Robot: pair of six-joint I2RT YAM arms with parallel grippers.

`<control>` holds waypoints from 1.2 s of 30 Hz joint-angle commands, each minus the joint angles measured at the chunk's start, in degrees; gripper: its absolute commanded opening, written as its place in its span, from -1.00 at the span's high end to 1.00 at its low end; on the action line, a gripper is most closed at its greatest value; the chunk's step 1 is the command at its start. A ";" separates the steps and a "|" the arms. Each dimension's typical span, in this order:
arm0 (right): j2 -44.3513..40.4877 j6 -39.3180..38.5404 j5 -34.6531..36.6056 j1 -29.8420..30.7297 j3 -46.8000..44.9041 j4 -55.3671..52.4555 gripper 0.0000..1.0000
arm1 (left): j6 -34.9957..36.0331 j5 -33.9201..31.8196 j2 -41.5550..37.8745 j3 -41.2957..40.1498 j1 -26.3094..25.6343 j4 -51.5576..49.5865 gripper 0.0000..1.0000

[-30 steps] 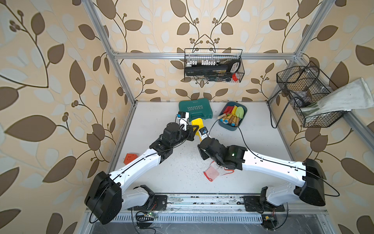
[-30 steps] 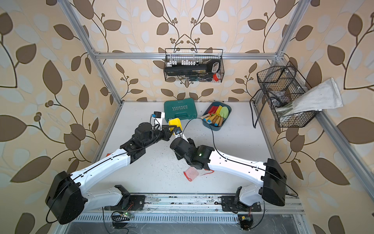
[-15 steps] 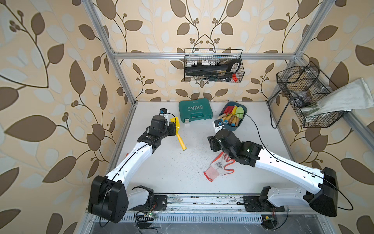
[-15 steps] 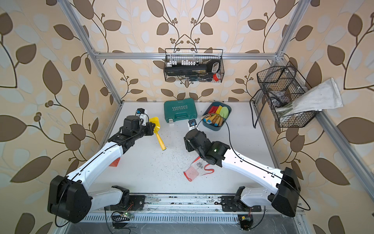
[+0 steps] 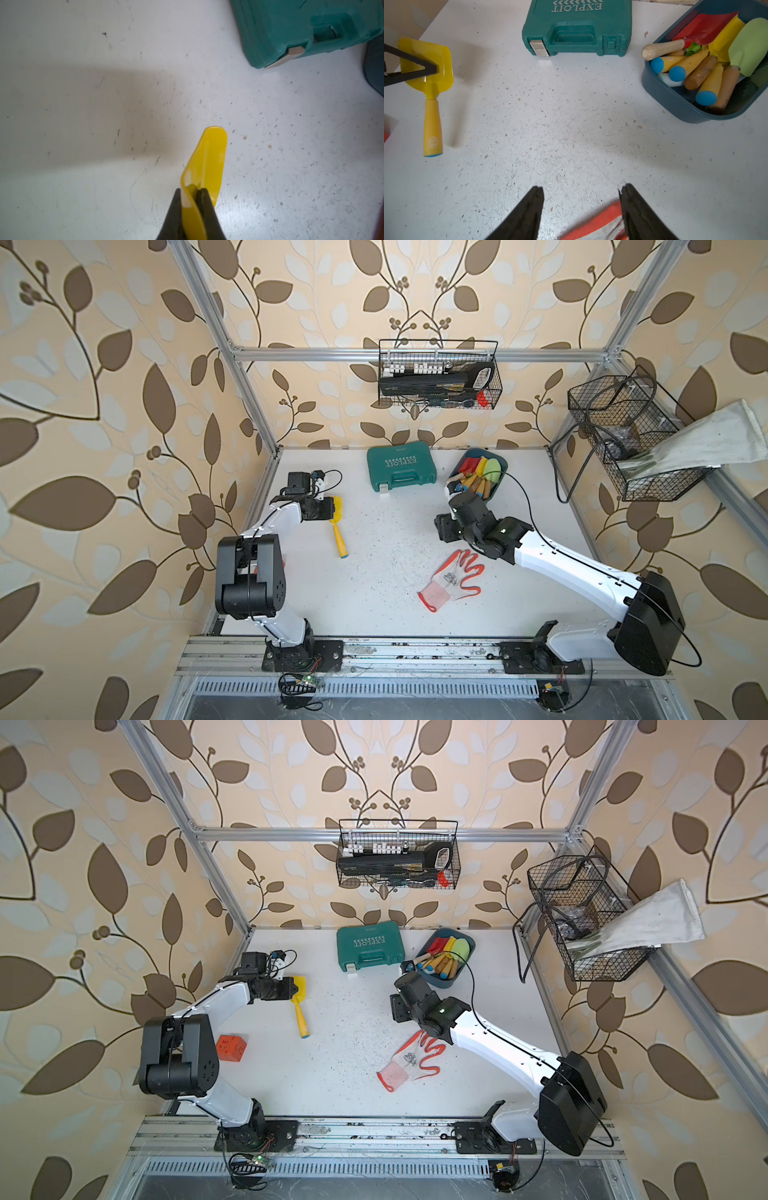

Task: Take the shovel out of the storage box
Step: Place the shovel at the center of the board.

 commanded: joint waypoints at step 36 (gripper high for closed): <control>2.12 1.44 -2.76 -2.74 -1.58 1.16 -0.33 | 3.30 2.68 15.71 12.50 4.90 -5.45 0.48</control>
